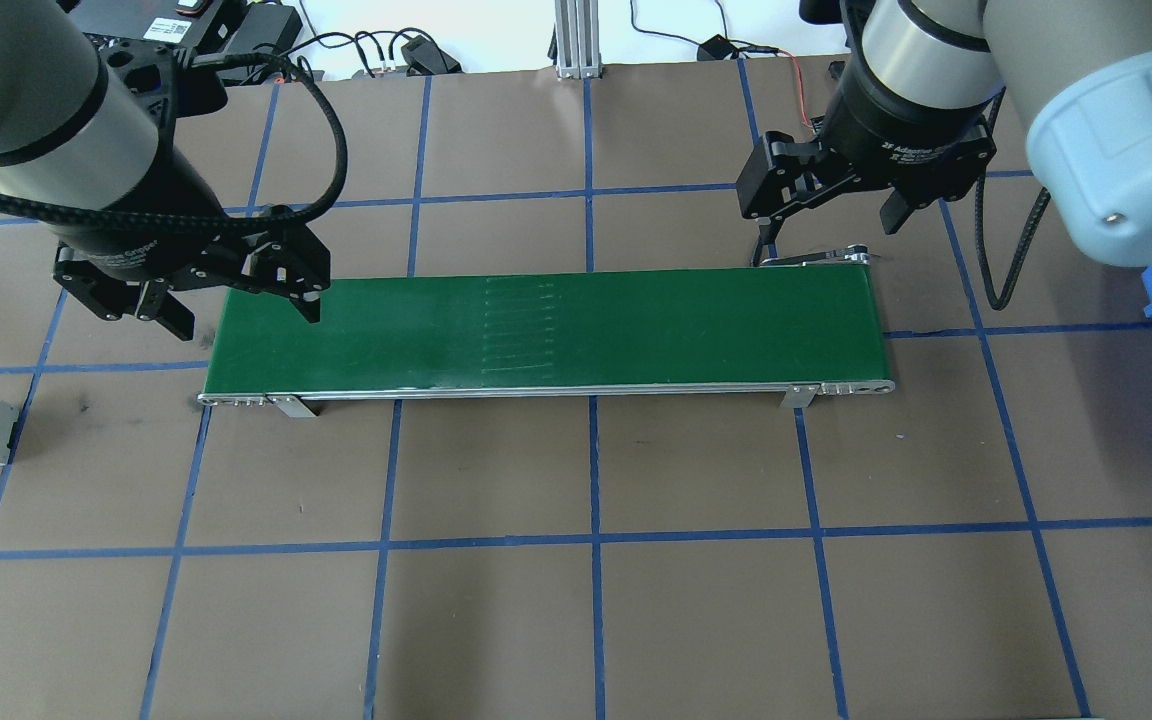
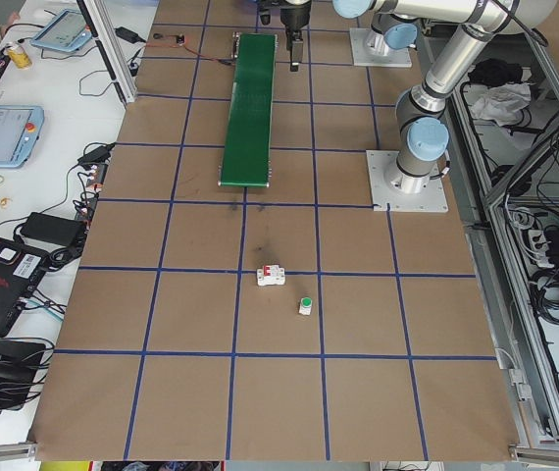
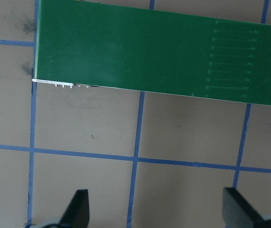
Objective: Move button from left to right
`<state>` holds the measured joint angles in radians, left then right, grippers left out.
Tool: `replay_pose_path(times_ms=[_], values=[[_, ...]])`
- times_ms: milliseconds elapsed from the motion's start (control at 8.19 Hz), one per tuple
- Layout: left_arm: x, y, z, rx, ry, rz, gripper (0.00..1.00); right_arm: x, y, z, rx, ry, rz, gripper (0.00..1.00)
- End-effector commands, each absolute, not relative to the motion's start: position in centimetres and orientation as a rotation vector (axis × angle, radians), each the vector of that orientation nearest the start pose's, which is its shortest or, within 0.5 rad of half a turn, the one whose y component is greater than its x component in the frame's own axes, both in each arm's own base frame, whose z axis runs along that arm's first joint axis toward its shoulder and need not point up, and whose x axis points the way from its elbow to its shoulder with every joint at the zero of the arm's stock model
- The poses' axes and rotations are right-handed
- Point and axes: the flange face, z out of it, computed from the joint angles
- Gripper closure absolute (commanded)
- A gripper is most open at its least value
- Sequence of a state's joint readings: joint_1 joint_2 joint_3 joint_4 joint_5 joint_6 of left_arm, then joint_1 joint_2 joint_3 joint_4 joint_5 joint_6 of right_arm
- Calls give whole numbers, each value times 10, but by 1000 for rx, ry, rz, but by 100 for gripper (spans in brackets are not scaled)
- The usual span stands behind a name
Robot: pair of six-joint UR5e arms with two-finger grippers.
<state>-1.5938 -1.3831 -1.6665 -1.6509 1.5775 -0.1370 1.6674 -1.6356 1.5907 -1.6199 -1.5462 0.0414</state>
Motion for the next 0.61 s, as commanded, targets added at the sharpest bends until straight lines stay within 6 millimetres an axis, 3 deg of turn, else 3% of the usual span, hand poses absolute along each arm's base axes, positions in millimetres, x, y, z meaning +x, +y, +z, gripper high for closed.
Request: replay_pose_path(times_ms=[0, 244, 366, 489], values=[[-158, -408, 512, -155, 3146, 9, 0, 181, -458, 514, -88, 3106, -143, 0], [-149, -424, 499, -169, 3138, 75, 0, 181, -458, 514, -88, 3106, -143, 0], [-128, -451, 499, -245, 3131, 82, 0, 181, -458, 514, -88, 3106, -143, 0], [-93, -475, 514, -355, 3122, 46, 0, 181, -458, 514, -88, 3106, -143, 0]])
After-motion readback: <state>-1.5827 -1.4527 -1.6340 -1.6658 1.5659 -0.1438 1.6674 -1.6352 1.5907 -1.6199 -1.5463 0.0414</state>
